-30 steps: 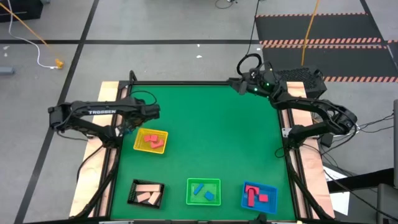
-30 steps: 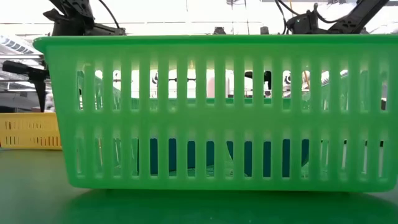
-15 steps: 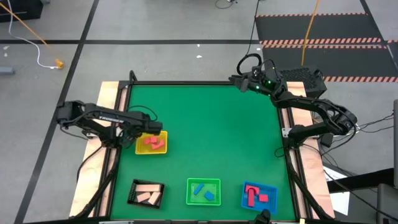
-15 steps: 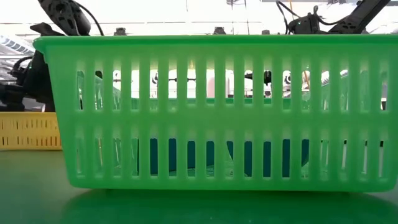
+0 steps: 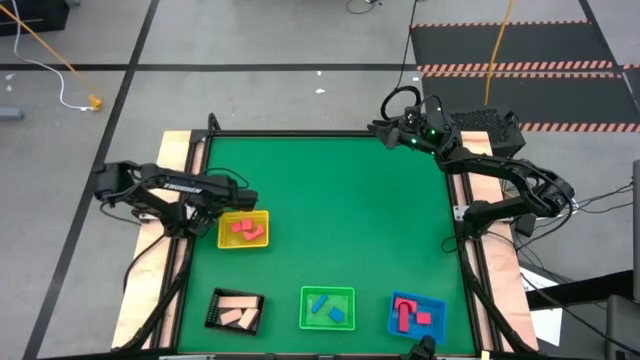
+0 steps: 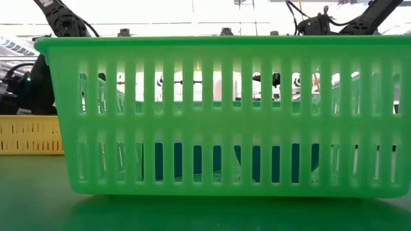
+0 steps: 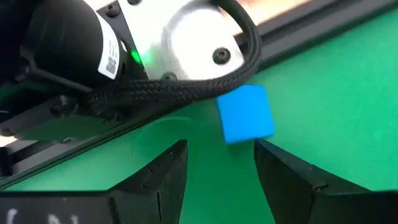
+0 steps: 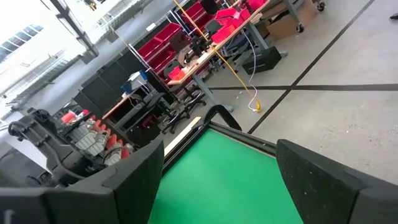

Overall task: Sort & place blocks by color
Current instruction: Put the blue triangle block into the green bin

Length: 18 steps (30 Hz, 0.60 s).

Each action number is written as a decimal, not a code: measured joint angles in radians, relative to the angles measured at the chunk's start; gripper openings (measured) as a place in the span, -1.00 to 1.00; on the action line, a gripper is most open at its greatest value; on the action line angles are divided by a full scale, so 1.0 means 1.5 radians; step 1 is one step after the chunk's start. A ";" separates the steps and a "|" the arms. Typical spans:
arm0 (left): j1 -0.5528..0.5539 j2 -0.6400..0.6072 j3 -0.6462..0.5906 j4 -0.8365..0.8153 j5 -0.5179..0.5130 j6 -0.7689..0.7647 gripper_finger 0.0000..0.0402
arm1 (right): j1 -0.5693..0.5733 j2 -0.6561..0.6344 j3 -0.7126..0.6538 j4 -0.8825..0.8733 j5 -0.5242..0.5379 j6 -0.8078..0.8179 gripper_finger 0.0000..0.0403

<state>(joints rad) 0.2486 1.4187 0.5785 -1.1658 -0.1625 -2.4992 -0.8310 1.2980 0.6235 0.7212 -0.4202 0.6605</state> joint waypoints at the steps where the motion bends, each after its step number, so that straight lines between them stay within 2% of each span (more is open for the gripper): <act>1: 0.004 0.008 0.000 0.000 0.000 0.000 -0.07 | 0.000 0.000 0.000 0.000 0.000 0.000 0.50; 7: 0.016 0.045 0.000 0.007 0.000 0.002 -0.07 | 0.000 0.000 0.000 0.000 0.000 0.000 0.50; 18: 0.011 0.039 0.000 0.037 -0.041 0.005 -0.07 | 0.000 0.000 0.000 0.000 0.003 -0.002 0.50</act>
<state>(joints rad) 0.2654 1.4773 0.5789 -1.1108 -0.2234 -2.4915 -0.8310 1.2980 0.6235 0.7218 -0.4160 0.6571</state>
